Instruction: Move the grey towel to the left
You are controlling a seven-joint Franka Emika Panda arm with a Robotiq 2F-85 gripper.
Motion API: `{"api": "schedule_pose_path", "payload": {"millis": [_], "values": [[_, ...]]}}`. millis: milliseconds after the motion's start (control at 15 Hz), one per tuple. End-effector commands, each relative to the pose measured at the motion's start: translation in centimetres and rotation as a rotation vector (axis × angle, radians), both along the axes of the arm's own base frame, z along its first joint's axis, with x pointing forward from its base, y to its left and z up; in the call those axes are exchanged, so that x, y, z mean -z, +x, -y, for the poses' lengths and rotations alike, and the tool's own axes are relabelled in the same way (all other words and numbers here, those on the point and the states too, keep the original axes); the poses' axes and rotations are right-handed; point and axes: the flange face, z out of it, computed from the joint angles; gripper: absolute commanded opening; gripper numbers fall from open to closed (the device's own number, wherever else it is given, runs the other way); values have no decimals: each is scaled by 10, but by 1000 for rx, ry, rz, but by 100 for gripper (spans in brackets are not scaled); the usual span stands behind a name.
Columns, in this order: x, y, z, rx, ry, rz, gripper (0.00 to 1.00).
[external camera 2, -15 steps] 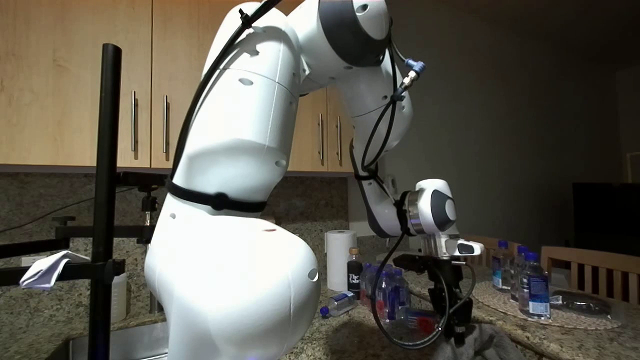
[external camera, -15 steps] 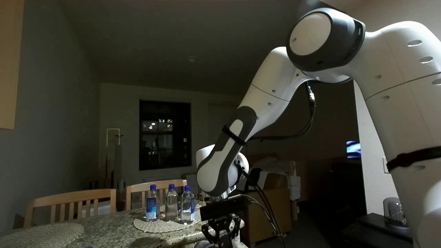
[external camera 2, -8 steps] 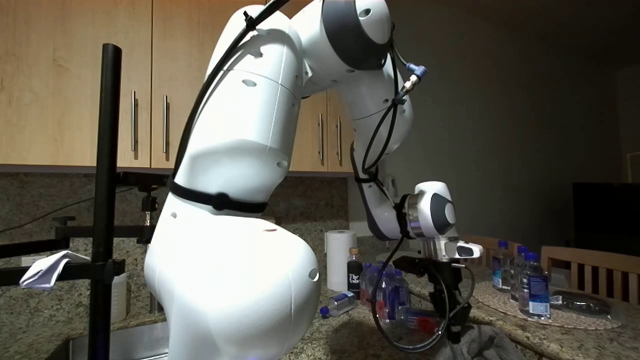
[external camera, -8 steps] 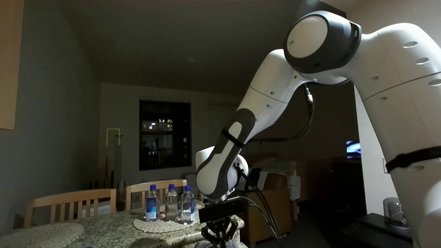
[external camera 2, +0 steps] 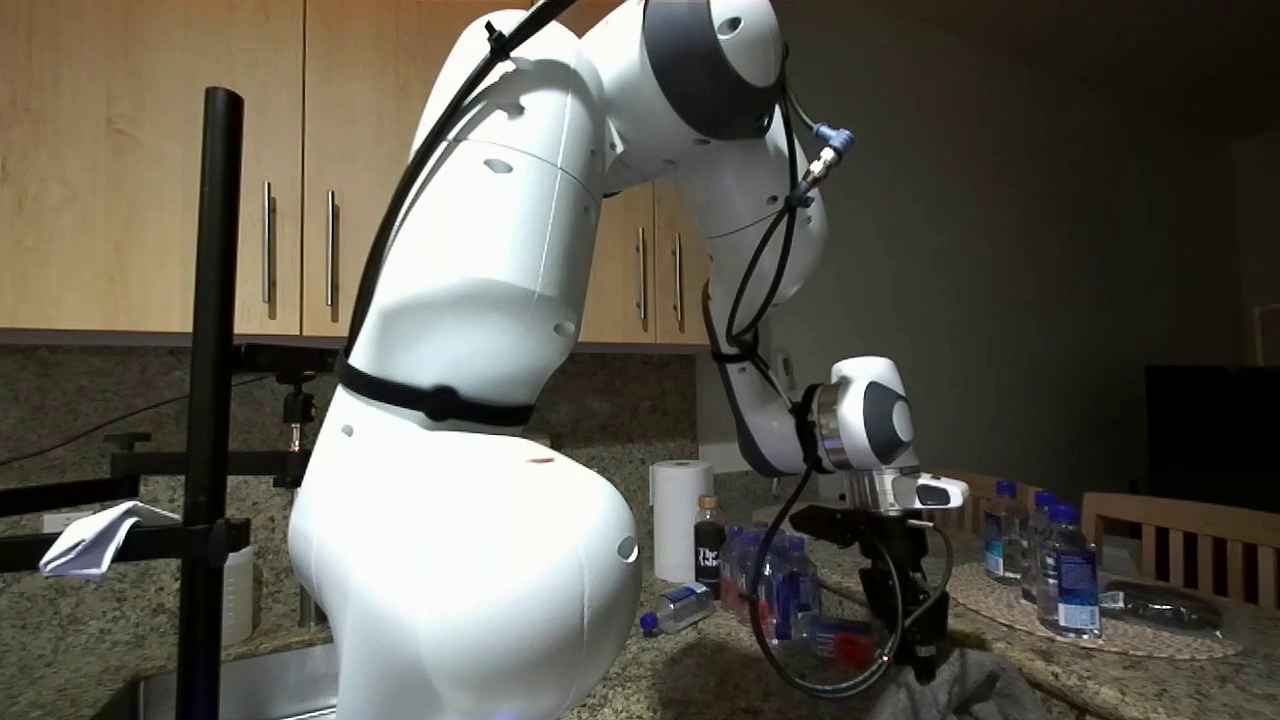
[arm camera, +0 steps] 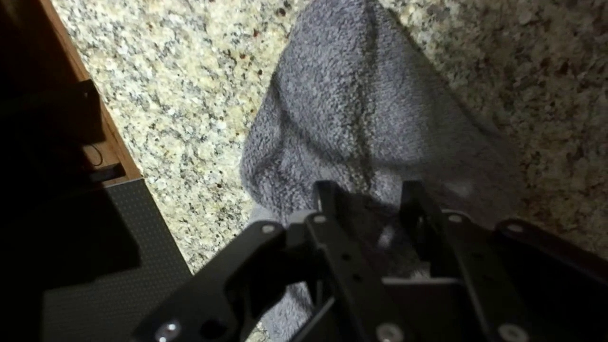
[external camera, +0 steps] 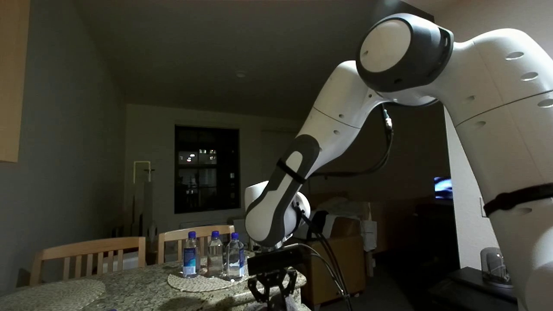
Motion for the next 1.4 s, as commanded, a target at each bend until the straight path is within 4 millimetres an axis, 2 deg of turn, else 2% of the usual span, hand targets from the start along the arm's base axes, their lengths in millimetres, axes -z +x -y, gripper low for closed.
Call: {"api": "schedule_pose_path", "payload": {"millis": [0,267,867,933,1000,1333], "values": [[-6,7,5,-6,3,38,73],[1,11,4,-17,7,39,98],[37,13,11,-22,-35,-37,100],[37,14,10,-22,-30,-30,75],[36,16,9,-22,-26,-25,74],[31,22,2,-38,-11,-12,39]]}}
